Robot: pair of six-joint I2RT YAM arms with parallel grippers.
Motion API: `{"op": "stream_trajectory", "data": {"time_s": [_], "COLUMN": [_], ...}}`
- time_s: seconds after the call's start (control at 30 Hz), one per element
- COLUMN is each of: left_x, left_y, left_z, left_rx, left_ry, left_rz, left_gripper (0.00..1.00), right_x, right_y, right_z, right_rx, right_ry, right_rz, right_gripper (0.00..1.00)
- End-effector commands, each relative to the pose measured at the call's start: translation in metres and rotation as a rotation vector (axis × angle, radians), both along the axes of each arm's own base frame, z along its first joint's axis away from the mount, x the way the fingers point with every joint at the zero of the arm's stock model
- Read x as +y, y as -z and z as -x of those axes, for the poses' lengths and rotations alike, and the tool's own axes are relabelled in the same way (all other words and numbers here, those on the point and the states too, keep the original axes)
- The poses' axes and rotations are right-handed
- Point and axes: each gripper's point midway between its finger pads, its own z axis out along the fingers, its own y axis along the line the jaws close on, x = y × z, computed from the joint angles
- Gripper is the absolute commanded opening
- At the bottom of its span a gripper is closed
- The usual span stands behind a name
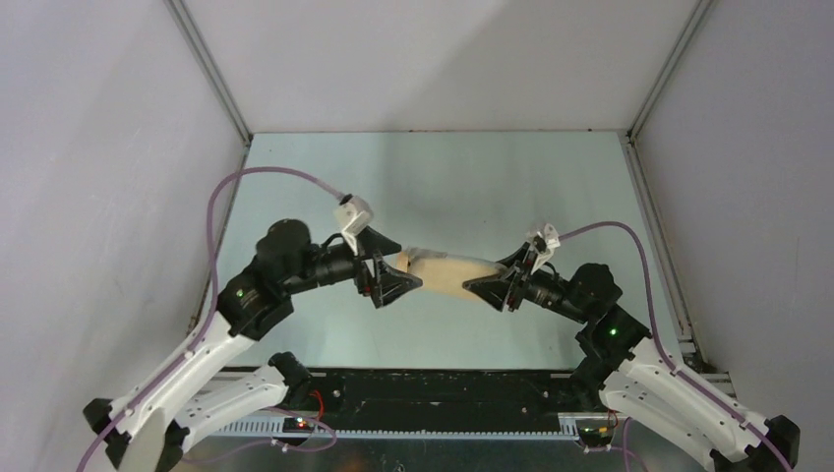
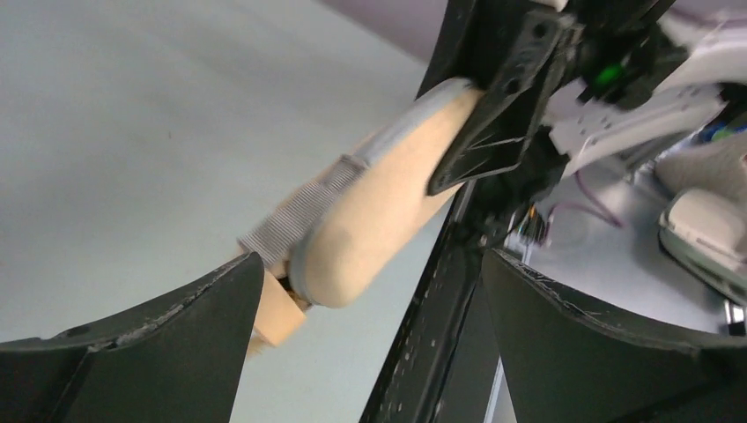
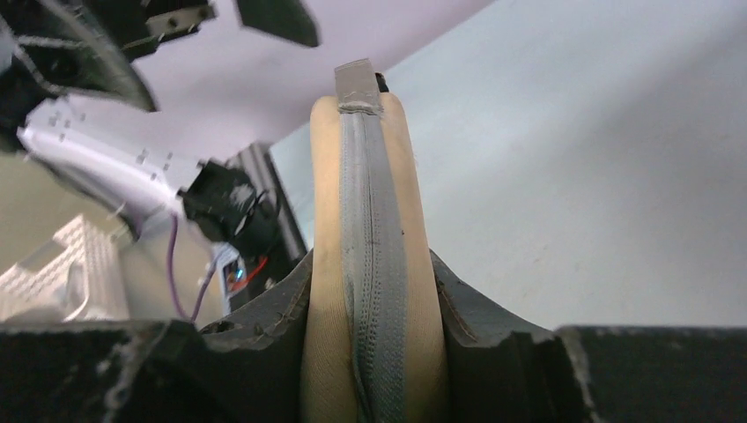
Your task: Open the umbrella
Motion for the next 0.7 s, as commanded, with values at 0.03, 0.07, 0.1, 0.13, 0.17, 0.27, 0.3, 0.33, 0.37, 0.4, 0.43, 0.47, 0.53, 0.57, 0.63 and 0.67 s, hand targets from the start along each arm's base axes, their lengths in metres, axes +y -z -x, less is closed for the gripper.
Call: {"op": "stream_trajectory", "data": {"time_s": [0.03, 0.07, 0.1, 0.13, 0.17, 0.27, 0.3, 0.33, 0.37, 0.4, 0.43, 0.47, 0.53, 0.57, 0.63, 0.67], "left_x": [0.002, 0.007, 0.008, 0.015, 0.018, 0.026, 0.027, 0.028, 0.028, 0.029, 0.027, 0.028, 0.021, 0.019, 0.013, 0.01], "left_y": [-0.04, -0.044, -0.044, -0.049, -0.054, -0.063, -0.066, -0.07, -0.069, -0.069, -0.066, -0.069, -0.068, -0.069, -0.072, -0.075], "left_z": [-0.01, -0.009, -0.017, -0.018, -0.017, -0.017, -0.015, -0.013, -0.013, -0.01, -0.011, -0.009, -0.008, -0.006, -0.002, 0.002], "left_rx": [-0.054, -0.063, -0.066, -0.083, -0.098, -0.115, -0.135, -0.148, -0.145, -0.152, -0.15, -0.168, -0.172, -0.177, -0.187, -0.194], "left_ry": [-0.105, -0.124, -0.167, -0.203, -0.21, -0.234, -0.225, -0.214, -0.207, -0.19, -0.187, -0.173, -0.142, -0.124, -0.089, -0.067], "left_rz": [0.267, 0.301, 0.363, 0.413, 0.488, 0.617, 0.662, 0.716, 0.738, 0.783, 0.79, 0.818, 0.822, 0.824, 0.837, 0.85], "left_gripper": [1.0, 1.0, 1.0, 1.0, 1.0, 1.0, 1.0, 1.0, 1.0, 1.0, 1.0, 1.0, 1.0, 1.0, 1.0, 1.0], "right_x": [-0.021, -0.022, -0.024, -0.024, -0.025, -0.028, -0.025, -0.026, -0.025, -0.026, -0.025, -0.025, -0.023, -0.018, -0.013, -0.012], "right_y": [-0.081, -0.083, -0.091, -0.094, -0.103, -0.124, -0.125, -0.134, -0.134, -0.139, -0.14, -0.144, -0.148, -0.145, -0.147, -0.15], "right_z": [-0.019, -0.019, -0.019, -0.019, -0.015, -0.005, 0.0, 0.006, 0.008, 0.013, 0.014, 0.02, 0.025, 0.024, 0.028, 0.032], "right_rx": [-0.197, -0.206, -0.224, -0.239, -0.26, -0.337, -0.345, -0.359, -0.36, -0.367, -0.364, -0.369, -0.365, -0.357, -0.356, -0.359], "right_ry": [0.185, 0.197, 0.214, 0.223, 0.225, 0.226, 0.21, 0.199, 0.192, 0.181, 0.175, 0.16, 0.138, 0.13, 0.106, 0.089], "right_rz": [-0.303, -0.315, -0.349, -0.359, -0.395, -0.478, -0.49, -0.528, -0.539, -0.574, -0.588, -0.623, -0.656, -0.653, -0.669, -0.687], "right_gripper": [0.0, 0.0, 0.0, 0.0, 0.0, 0.0, 0.0, 0.0, 0.0, 0.0, 0.0, 0.0, 0.0, 0.0, 0.0, 0.0]}}
